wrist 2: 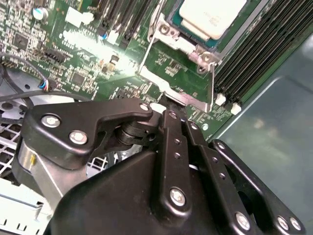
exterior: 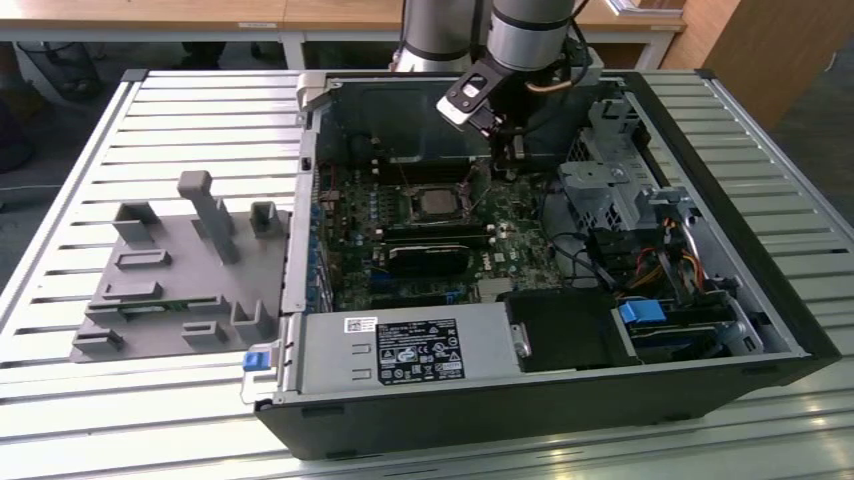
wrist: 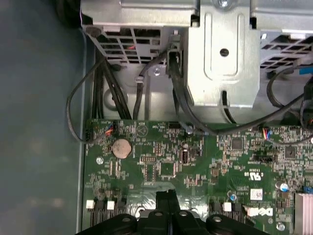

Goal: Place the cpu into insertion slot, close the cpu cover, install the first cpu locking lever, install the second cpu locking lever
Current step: 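Close the cpu cover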

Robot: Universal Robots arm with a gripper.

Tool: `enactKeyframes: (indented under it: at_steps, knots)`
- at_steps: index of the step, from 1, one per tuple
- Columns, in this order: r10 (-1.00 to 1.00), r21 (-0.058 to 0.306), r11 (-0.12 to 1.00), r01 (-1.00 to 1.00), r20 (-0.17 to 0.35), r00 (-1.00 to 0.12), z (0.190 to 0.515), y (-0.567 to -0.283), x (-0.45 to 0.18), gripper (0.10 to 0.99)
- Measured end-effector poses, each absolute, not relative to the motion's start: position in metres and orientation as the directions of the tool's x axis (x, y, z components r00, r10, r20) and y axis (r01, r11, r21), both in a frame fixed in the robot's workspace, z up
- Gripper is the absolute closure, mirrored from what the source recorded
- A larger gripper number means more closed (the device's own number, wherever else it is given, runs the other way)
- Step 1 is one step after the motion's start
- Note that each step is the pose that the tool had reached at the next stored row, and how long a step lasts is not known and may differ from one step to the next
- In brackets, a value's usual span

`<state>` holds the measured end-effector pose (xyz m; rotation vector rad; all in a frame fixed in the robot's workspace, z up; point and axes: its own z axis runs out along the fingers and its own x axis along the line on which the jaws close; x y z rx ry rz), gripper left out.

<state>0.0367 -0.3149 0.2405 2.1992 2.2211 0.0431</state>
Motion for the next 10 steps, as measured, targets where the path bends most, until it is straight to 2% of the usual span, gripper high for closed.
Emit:
enactKeyframes:
  at_steps: [10]
  knots:
    - [1.000, 0.031, 0.009, 0.999, 0.008, -0.009, 0.2403, -0.3148, 0.0280, 0.980]
